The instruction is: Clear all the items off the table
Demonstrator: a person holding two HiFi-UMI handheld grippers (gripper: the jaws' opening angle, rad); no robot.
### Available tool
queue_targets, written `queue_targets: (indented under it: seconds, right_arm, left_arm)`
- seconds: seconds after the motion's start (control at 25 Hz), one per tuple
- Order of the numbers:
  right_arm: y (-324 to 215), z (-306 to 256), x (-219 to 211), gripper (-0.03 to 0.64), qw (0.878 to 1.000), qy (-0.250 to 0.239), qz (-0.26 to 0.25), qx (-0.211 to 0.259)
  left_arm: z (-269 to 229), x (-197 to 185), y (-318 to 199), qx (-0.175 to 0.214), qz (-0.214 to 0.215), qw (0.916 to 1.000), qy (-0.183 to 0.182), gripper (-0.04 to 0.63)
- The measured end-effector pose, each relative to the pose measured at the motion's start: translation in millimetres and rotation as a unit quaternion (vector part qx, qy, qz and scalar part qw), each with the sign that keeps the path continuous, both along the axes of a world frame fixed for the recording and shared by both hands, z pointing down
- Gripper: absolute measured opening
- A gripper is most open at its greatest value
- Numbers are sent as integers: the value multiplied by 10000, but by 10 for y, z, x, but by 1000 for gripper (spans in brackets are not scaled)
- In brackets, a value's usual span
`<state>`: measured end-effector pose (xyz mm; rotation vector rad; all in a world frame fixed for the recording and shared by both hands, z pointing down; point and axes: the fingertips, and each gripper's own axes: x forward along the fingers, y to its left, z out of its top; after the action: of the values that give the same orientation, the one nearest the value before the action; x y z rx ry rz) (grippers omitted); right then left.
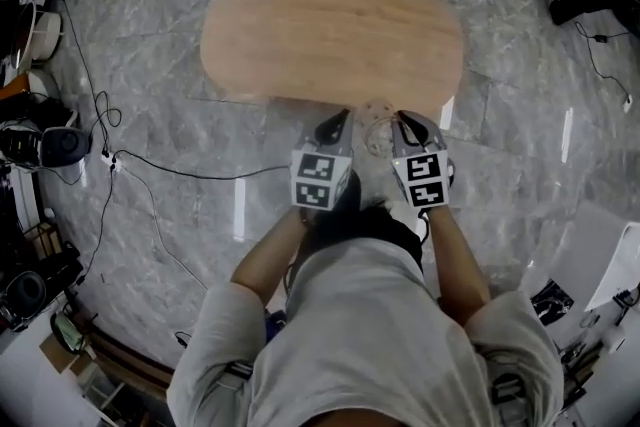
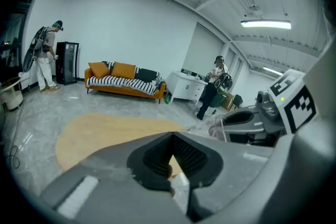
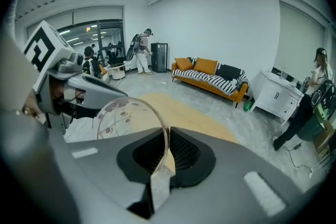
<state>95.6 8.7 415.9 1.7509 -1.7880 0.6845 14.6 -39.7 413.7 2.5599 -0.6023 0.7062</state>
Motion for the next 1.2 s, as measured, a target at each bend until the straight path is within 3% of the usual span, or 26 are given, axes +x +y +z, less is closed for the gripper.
queue_targets:
  seconds: [0.56, 1.2]
  right_arm:
    - [1546, -188, 151, 23, 9990, 2, 371, 243]
    - [2967, -503, 61, 23, 9944, 117, 777, 702]
  left_arm:
    - [-211, 55, 1572, 449, 474, 9978, -151, 20]
    - [-490, -2, 2816, 697, 813, 9942, -22, 21]
